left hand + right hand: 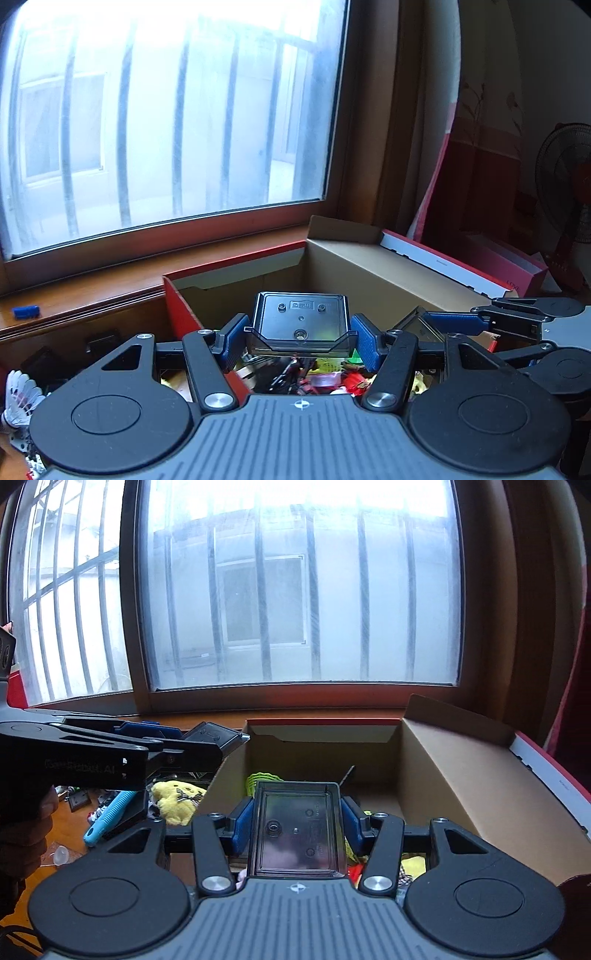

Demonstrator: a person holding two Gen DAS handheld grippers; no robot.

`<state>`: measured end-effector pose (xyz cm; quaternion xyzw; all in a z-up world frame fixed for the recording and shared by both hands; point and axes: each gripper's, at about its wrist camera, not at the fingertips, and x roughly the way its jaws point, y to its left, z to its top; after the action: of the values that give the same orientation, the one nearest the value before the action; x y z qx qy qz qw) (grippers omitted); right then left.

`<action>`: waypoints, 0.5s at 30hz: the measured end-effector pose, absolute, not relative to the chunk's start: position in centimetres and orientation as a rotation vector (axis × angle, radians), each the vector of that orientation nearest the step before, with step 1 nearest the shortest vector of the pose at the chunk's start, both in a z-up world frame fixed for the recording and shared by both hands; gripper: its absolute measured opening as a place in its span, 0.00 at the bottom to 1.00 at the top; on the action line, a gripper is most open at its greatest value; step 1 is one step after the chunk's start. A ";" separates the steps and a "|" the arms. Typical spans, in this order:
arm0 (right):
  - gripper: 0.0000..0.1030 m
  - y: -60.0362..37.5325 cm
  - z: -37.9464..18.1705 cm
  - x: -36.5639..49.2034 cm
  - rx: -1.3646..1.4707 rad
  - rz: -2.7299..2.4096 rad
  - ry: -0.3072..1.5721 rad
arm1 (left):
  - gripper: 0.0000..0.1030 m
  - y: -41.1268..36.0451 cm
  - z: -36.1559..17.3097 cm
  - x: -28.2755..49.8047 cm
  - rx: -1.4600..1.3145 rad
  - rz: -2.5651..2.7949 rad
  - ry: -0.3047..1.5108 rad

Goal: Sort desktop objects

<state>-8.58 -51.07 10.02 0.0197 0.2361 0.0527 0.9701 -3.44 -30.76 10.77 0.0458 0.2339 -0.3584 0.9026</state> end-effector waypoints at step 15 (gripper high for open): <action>0.50 -54.8 8.2 -7.5 0.057 0.019 0.507 | 0.59 -34.8 8.9 -2.1 0.141 -0.750 0.529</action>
<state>-7.49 -54.77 8.17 0.0280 0.2509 0.0092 0.9676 -2.12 -34.81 8.93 0.0679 0.2552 -0.3618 0.8941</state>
